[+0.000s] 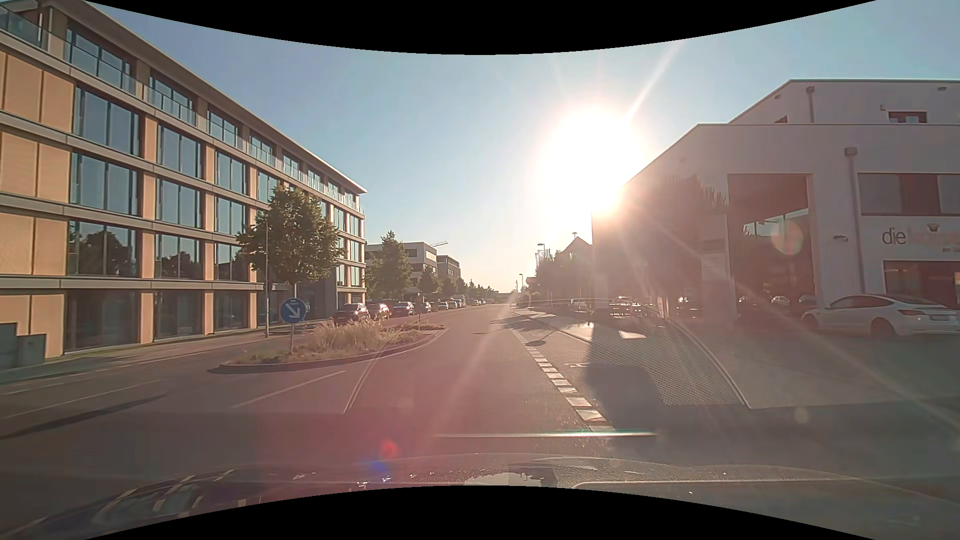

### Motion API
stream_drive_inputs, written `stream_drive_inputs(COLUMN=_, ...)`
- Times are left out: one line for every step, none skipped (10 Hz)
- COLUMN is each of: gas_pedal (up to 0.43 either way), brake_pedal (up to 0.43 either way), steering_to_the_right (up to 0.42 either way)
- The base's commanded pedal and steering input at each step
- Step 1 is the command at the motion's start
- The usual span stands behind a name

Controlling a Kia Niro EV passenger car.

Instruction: Follow the waypoints while adhering to traffic rules and regulations

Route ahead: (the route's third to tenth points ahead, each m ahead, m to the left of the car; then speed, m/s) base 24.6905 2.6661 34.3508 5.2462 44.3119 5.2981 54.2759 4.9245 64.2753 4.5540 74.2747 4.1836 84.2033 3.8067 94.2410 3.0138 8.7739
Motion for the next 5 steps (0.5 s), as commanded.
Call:
stream_drive_inputs(gas_pedal=0.11, brake_pedal=0.0, steering_to_the_right=-0.005)
stream_drive_inputs(gas_pedal=0.11, brake_pedal=0.0, steering_to_the_right=-0.005)
stream_drive_inputs(gas_pedal=0.11, brake_pedal=0.0, steering_to_the_right=-0.005)
stream_drive_inputs(gas_pedal=0.11, brake_pedal=0.0, steering_to_the_right=-0.006)
stream_drive_inputs(gas_pedal=0.11, brake_pedal=0.0, steering_to_the_right=-0.007)
